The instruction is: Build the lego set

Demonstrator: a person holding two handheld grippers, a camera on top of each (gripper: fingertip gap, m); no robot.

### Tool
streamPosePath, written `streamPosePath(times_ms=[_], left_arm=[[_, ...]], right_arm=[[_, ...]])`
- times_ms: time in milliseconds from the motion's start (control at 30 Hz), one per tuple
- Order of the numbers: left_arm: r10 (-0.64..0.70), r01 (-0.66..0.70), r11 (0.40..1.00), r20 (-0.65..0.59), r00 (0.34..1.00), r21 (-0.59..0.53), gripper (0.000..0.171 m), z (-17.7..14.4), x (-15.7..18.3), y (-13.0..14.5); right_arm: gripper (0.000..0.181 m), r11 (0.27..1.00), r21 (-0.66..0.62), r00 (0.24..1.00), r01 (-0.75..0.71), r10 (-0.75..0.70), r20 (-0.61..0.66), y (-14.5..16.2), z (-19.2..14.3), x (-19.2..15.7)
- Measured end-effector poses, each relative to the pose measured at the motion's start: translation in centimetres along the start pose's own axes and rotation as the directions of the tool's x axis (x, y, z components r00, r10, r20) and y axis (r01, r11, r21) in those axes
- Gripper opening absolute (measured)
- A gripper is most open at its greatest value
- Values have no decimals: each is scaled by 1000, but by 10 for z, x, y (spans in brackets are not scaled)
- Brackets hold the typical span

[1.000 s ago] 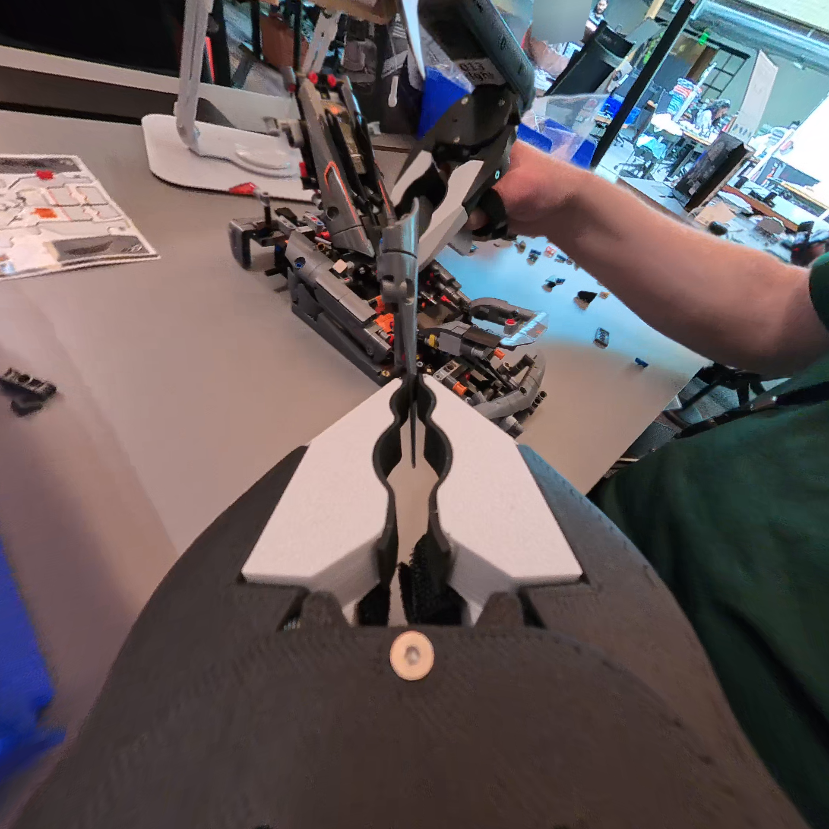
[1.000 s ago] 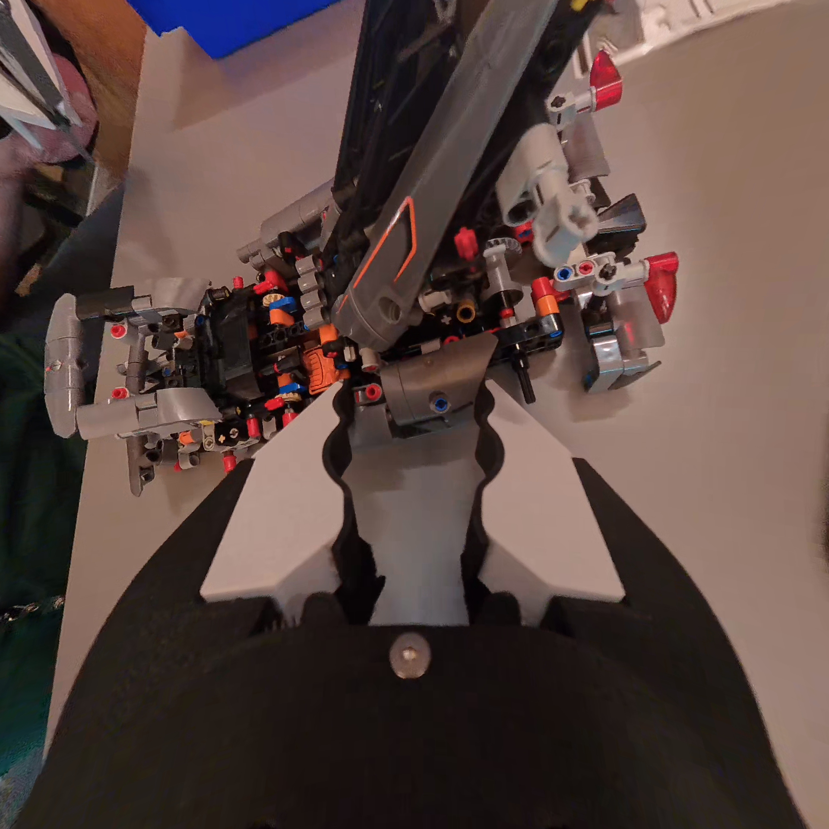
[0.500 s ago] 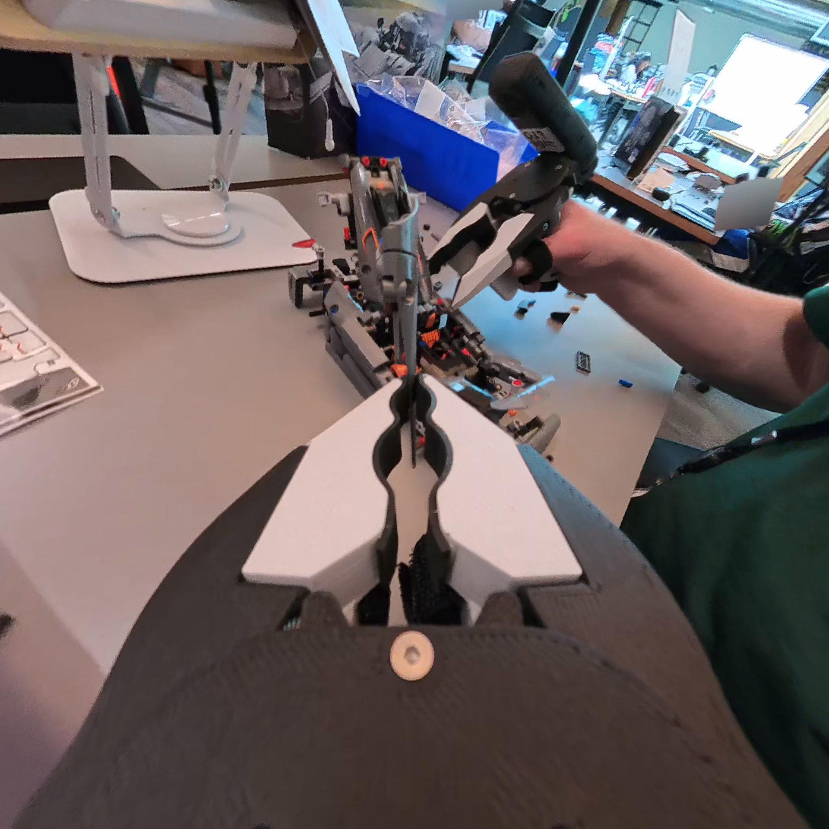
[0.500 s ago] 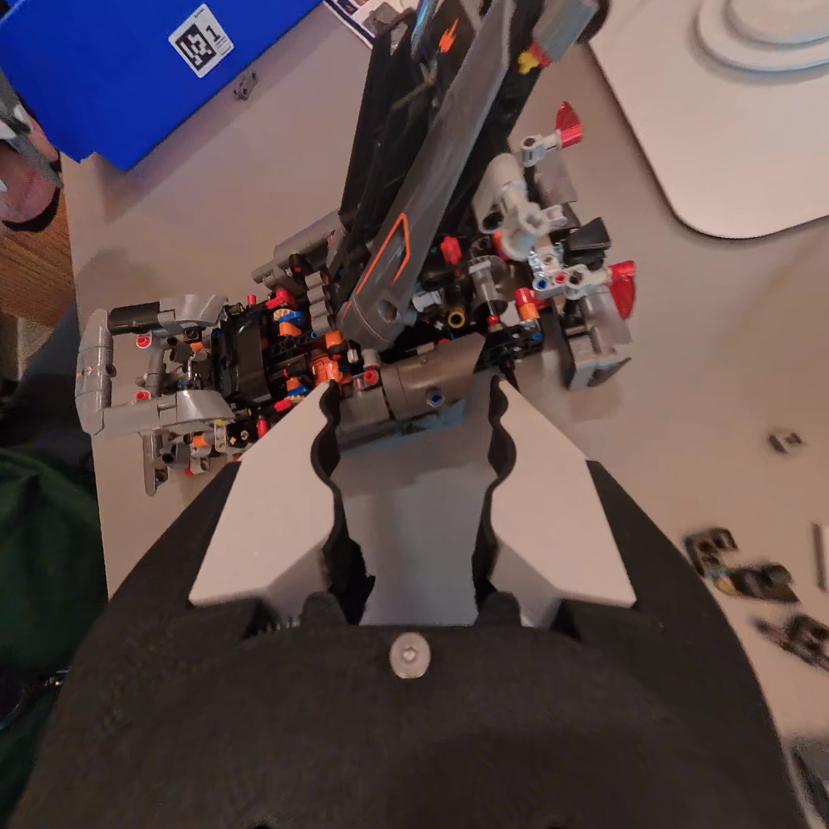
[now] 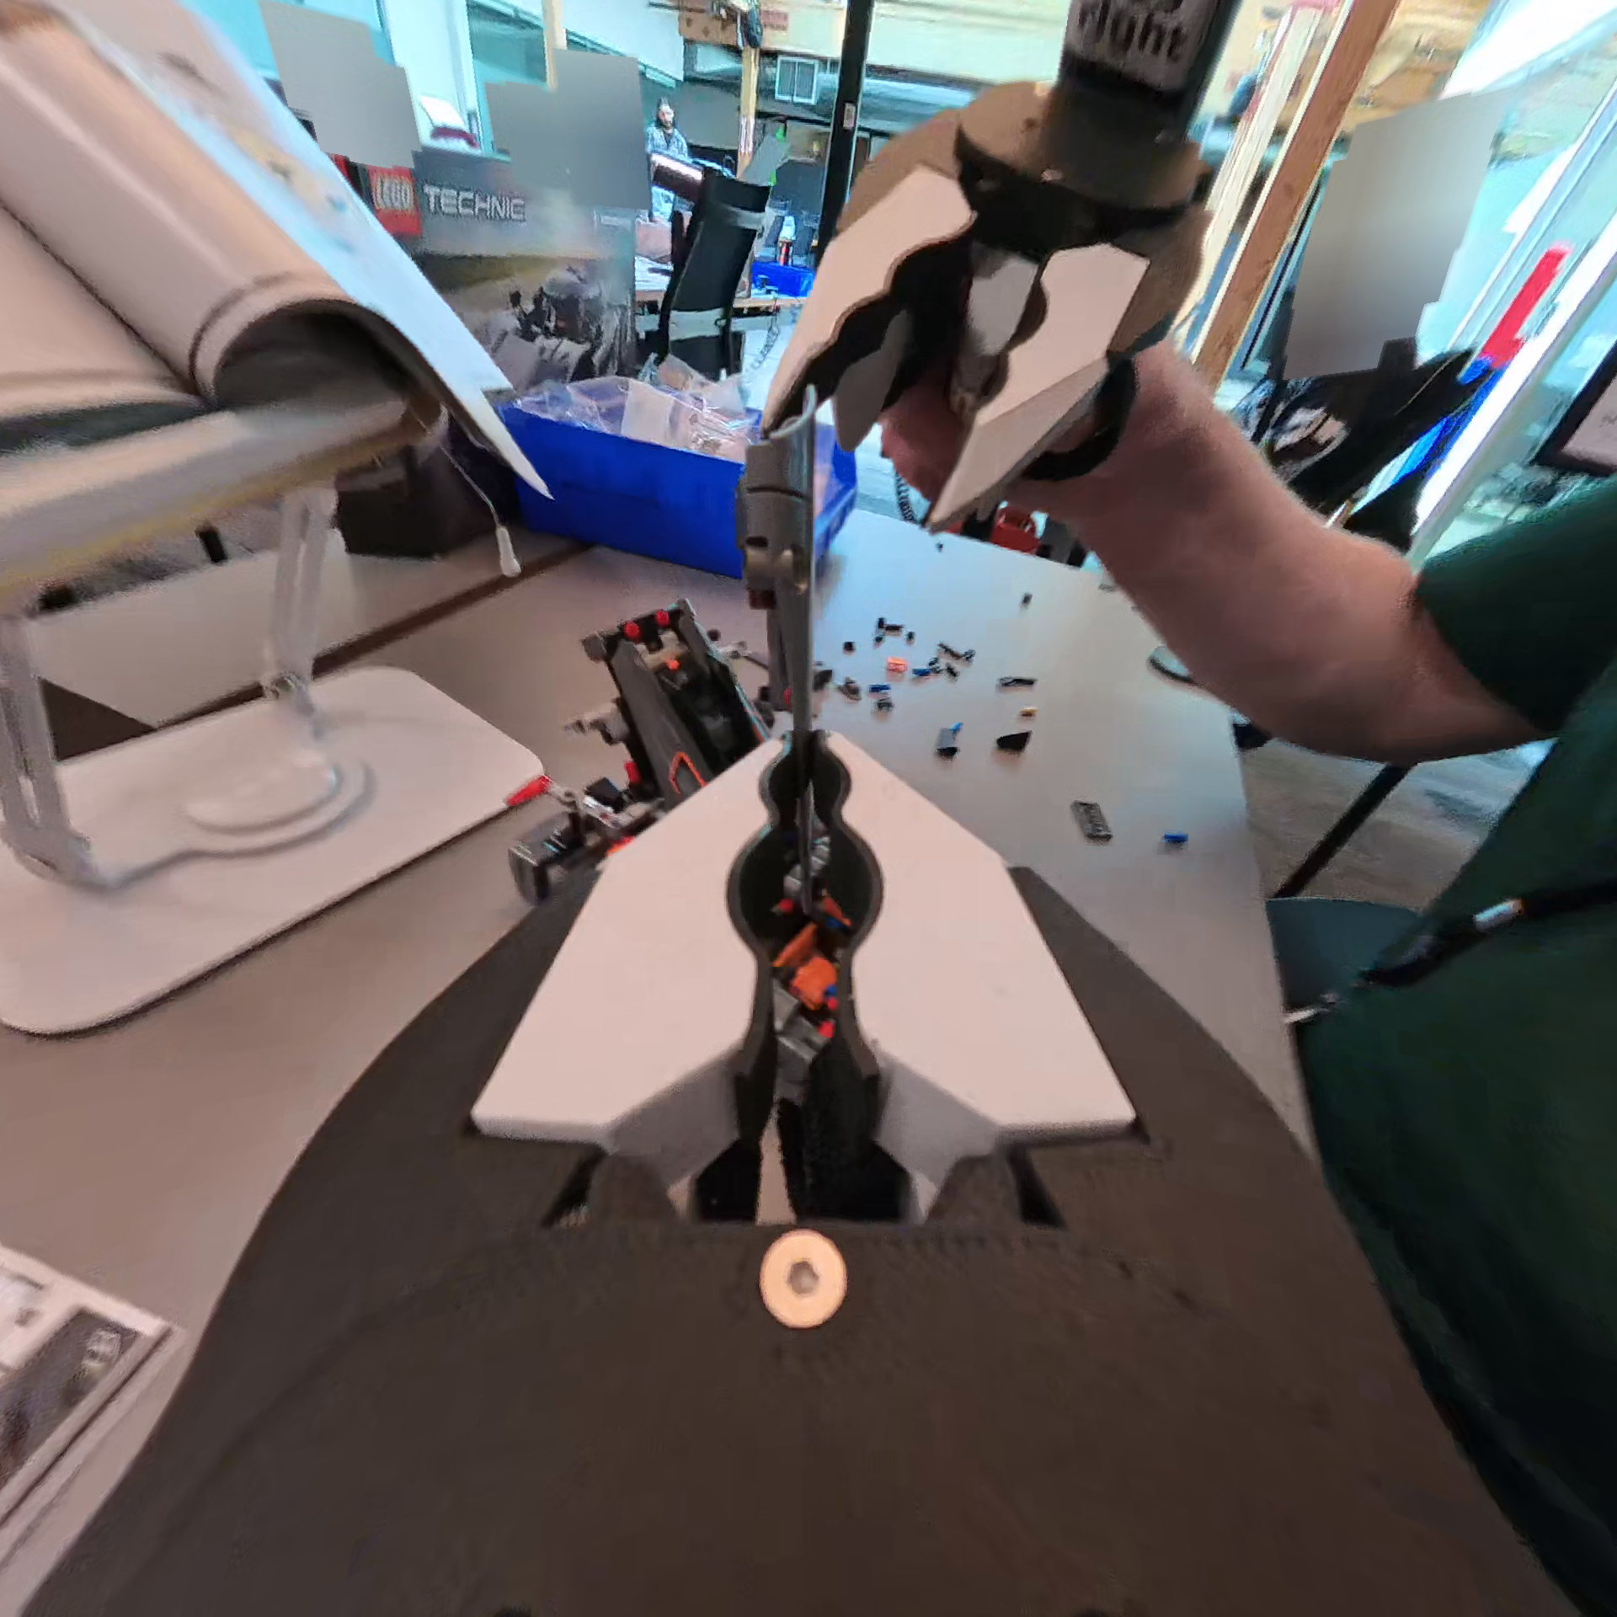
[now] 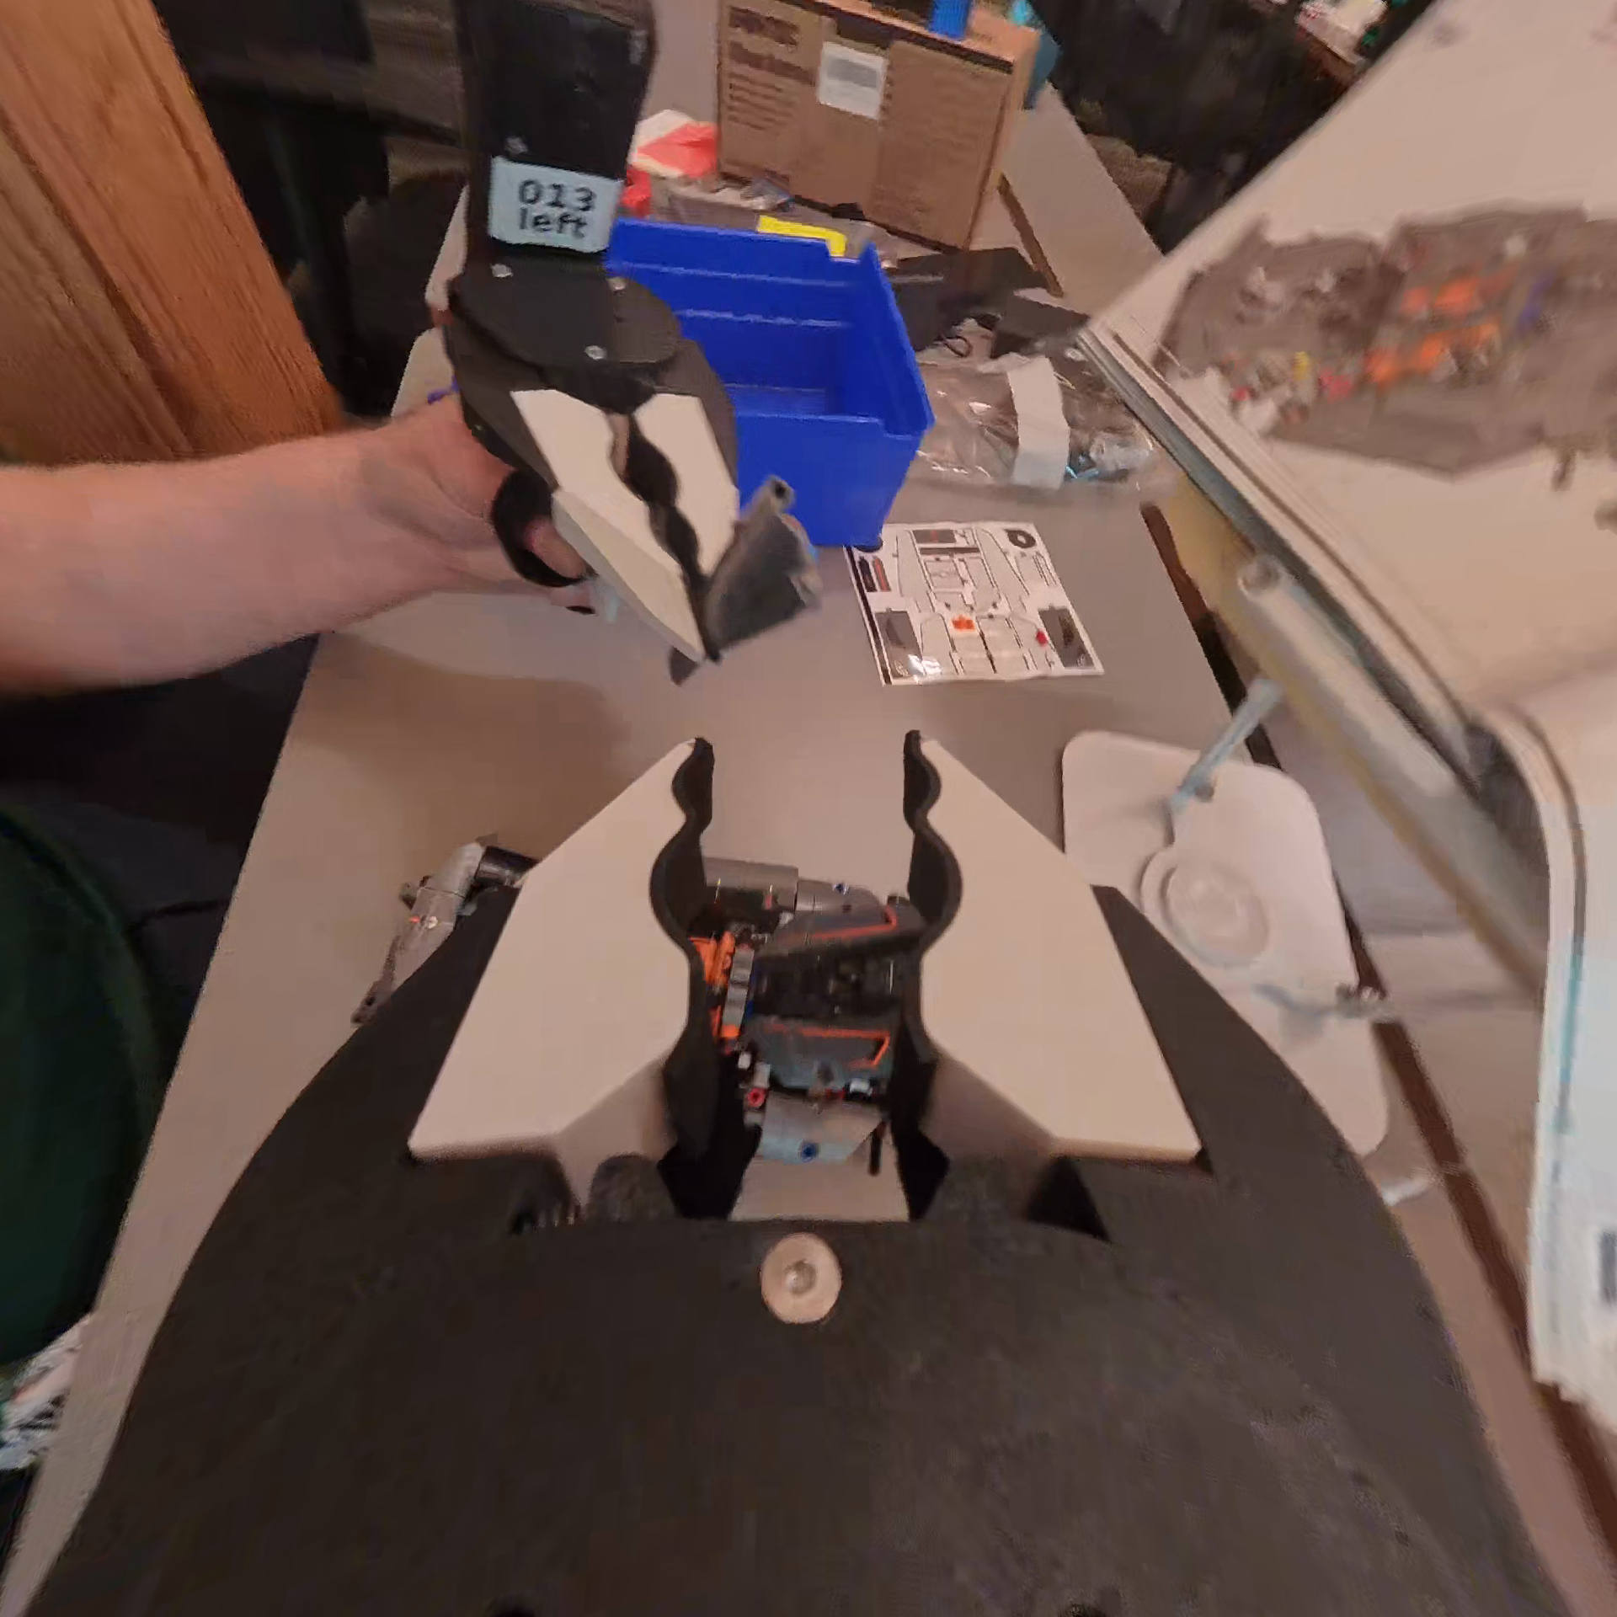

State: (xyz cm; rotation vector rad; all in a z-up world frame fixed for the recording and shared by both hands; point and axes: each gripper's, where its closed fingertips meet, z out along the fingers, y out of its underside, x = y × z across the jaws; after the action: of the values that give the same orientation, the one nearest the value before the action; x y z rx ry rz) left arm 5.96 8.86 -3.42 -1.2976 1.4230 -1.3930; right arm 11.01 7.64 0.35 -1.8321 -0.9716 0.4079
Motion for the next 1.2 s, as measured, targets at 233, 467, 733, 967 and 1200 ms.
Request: streamPosePath(times_ms=[233,467,733,967,1200], left_arm=[[229,-225,971,39,973,-83,0,12,-9,-11],[211,-213,966,-30,977,-147,1,25,-22,-6],[61,-65,997,-108,992,-39,3,41,-37,-15],[11,-8,999,-57,998,53,10,47,-55,-17],[87,-96,991,96,992,92,27,49,-67,-24]], right_arm=[[36,984,-58,985,169,-166,48,-21,25,-1],[17,985,-89,985,146,-136,104,-17,32,15],[15,987,-134,969,-93,120,215,-17,33,44],[15,936,-123,884,-329,351,308,-19,33,74],[15,830,-126,747,-544,547,378,-15,37,97]])
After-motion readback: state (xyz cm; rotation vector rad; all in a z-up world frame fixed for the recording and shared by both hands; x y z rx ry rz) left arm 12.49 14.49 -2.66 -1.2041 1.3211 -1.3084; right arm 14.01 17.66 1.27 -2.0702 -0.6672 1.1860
